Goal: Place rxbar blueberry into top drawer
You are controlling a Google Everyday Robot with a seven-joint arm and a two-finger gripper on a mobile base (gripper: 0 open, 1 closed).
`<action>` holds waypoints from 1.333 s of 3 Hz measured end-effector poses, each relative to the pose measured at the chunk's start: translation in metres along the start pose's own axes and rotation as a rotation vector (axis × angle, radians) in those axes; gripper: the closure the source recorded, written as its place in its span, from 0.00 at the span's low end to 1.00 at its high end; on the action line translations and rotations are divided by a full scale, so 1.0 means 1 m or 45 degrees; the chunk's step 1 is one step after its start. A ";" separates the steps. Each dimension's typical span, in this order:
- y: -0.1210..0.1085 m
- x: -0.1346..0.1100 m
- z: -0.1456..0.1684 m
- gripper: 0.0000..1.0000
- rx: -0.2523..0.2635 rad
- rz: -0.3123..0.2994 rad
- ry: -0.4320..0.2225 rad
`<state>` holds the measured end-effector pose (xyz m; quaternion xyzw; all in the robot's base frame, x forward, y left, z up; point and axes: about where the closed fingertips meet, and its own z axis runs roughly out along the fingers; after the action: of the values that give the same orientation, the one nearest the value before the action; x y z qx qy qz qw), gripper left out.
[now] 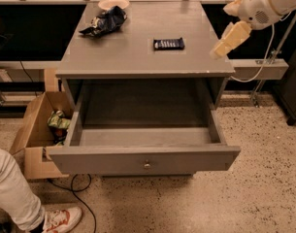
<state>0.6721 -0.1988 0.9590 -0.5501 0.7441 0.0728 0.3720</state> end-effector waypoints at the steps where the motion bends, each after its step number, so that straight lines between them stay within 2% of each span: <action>1: -0.026 -0.007 0.034 0.00 0.060 0.019 -0.079; 2: -0.049 -0.017 0.075 0.00 0.074 0.025 -0.141; 4: -0.068 -0.026 0.141 0.00 0.015 0.089 -0.260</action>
Offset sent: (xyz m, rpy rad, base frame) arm 0.1374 0.0516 -0.0419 0.1559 -0.1197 -0.0196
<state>0.8018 -0.1319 0.8955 -0.5113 0.7214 0.1369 0.4465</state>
